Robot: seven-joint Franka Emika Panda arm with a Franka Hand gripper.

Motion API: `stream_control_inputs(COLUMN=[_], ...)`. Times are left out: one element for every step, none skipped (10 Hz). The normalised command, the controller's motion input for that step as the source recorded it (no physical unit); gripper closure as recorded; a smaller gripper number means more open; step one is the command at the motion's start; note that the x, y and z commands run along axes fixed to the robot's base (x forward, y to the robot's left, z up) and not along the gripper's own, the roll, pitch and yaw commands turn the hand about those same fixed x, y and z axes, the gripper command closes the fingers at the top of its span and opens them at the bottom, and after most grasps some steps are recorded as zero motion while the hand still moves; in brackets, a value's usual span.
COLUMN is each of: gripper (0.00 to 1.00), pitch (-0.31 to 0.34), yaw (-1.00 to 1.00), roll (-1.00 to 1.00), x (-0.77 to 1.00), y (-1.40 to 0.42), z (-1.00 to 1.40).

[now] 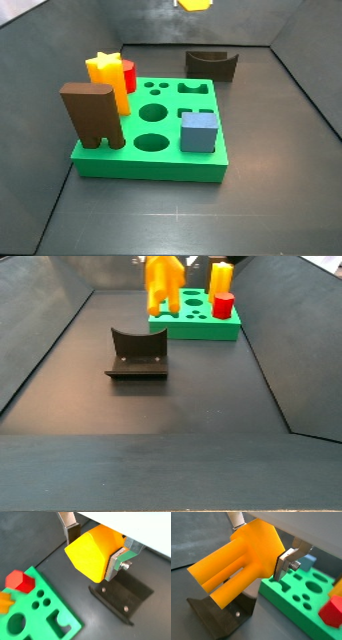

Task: Pick up the 3 prong object. Move up. Place the 3 prong object on the fixture. Regrasp the 3 prong object. Move to above the board. Insert the 3 prong object.
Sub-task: Place the 3 prong object on the fixture.

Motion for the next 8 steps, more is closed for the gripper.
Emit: stream_control_inputs(gripper=[1.0,1.0,1.0,1.0,1.0,1.0,1.0,1.0], pitch=[0.071,0.101,0.101,0.095,0.085,0.075,0.069,0.235], yaw=[-0.01,-0.04,-0.05,-0.07,-0.08,-0.09,-0.09,-0.07], roll=[-1.0,-1.0,-0.9,-0.66,-0.49,-0.28,-0.22,-1.0], x=[0.89,0.69,0.62,0.47,0.36,0.21,0.14,0.11], y=[0.05,0.04,0.04,0.04,0.04,0.03,0.03,0.13], z=[-0.02,-0.01,-0.01,-0.01,-0.01,0.0,0.0,-1.0])
